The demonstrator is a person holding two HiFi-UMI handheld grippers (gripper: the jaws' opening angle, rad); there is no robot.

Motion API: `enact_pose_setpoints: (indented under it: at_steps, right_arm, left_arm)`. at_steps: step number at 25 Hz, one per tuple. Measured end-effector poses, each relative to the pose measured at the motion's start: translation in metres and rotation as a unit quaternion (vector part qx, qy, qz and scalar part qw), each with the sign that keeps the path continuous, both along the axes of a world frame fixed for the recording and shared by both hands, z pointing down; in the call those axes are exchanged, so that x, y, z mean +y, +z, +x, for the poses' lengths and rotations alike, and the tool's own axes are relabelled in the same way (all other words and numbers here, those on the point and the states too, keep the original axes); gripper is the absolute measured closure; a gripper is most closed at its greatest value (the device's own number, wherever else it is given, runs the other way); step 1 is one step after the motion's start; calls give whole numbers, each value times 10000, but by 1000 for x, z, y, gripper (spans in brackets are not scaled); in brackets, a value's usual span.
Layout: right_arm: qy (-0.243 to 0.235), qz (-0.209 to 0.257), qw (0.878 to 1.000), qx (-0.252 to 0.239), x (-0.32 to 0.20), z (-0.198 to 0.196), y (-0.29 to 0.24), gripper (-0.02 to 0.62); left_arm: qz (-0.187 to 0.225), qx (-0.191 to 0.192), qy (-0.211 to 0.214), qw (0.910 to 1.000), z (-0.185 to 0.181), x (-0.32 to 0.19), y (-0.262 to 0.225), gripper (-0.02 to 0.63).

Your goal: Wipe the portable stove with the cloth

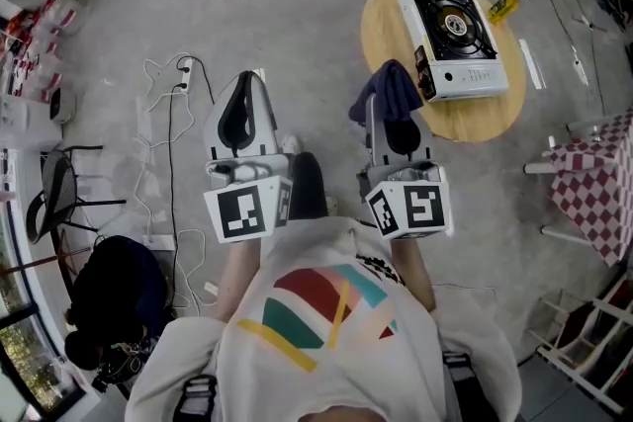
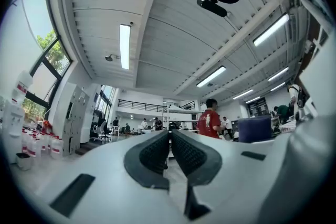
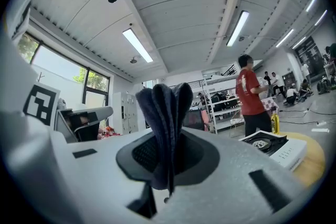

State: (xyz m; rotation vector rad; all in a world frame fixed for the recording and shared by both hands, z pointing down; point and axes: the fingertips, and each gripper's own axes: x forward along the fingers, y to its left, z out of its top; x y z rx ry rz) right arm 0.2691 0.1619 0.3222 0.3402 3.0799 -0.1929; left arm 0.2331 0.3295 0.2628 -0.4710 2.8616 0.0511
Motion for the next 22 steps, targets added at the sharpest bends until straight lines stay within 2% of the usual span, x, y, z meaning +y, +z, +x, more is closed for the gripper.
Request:
enact_pose_setpoints:
  at_steps: [5, 11, 15, 22]
  right_arm:
    - [-1, 122, 9999, -31, -4, -38, 0, 563]
    - [135, 96, 9998, 107, -5, -89, 5, 563]
    - [273, 38, 9995, 146, -10, -136, 8, 563]
    - [706, 48, 9975, -9, -17, -237, -10, 563]
  left_arm:
    - [135, -101, 52, 9998, -44, -1, 0, 592]
    - [277, 94, 91, 9995, -107, 4, 5, 592]
    - [303, 20, 247, 9992, -158, -2, 1, 592]
    - [285, -130, 618, 9976, -268, -12, -15, 594]
